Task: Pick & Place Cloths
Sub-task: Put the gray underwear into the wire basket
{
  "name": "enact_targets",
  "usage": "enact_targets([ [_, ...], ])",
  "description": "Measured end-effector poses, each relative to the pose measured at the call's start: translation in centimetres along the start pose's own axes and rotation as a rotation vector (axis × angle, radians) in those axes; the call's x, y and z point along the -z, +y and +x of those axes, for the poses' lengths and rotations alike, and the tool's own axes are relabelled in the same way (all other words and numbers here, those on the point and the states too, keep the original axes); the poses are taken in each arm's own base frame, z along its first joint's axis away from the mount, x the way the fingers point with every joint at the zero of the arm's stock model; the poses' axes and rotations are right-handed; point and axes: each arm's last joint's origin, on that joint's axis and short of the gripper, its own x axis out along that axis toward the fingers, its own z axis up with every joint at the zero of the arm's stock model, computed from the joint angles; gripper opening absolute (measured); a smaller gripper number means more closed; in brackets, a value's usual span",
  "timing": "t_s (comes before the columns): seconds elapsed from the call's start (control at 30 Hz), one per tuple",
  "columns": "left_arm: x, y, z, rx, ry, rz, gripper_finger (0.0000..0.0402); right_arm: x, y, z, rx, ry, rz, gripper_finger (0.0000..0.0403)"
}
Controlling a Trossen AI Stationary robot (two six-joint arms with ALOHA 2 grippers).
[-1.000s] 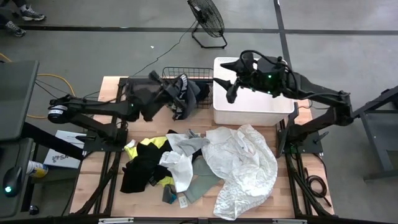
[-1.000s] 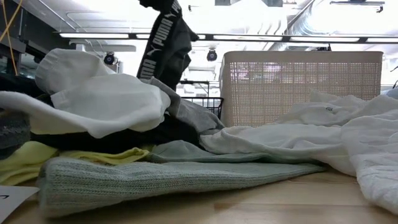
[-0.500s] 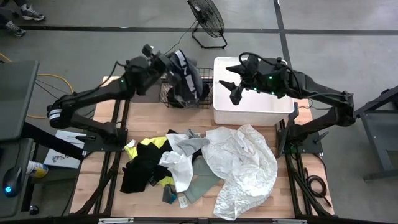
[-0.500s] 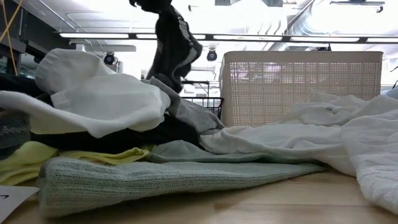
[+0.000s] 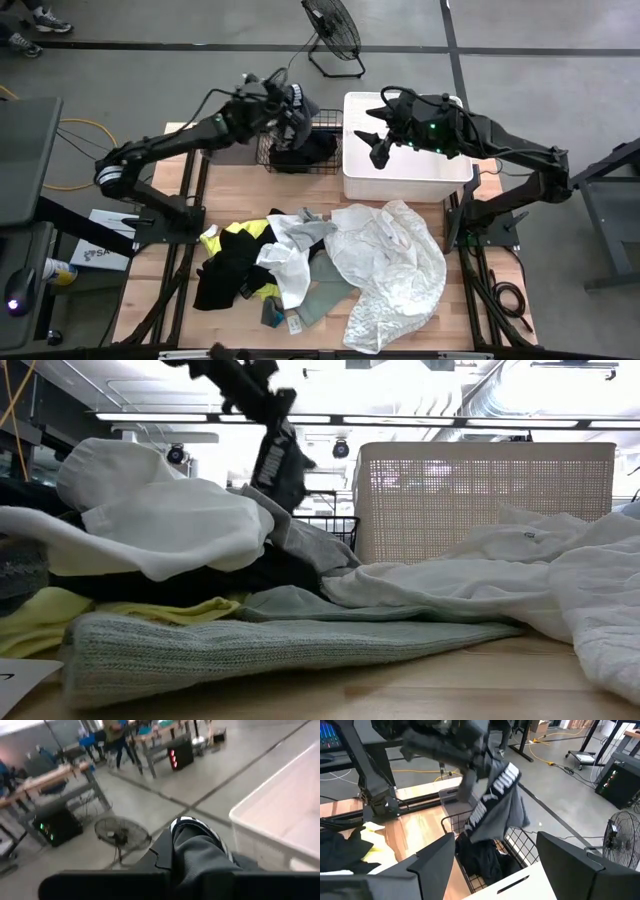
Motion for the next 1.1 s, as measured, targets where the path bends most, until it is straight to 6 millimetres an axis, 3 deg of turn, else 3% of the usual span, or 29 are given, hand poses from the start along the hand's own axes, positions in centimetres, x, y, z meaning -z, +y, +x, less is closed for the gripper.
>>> enact_targets([
  [0.33,3.2,-2.1,2.5,0.039,0.165,-0.096,0.0000,0.7,-0.1,0.0,0.005,0.070,-0.006,0.0272],
  [0.5,4.2,-2.3,2.5,0.023,0.255,-0.236,0.0000,0.7,-0.1,0.0,0.005,0.072,-0.004,0.0272],
  [0.8,5.2,-2.0,2.5,-0.005,0.350,-0.307,0.0000,0.9,-0.1,0.0,0.006,0.093,0.035,0.0272],
  [1.1,8.3,-2.7,5.2,0.051,0.480,-0.352,0.0000,1.0,-0.1,-0.1,0.003,0.101,0.040,0.0272],
])
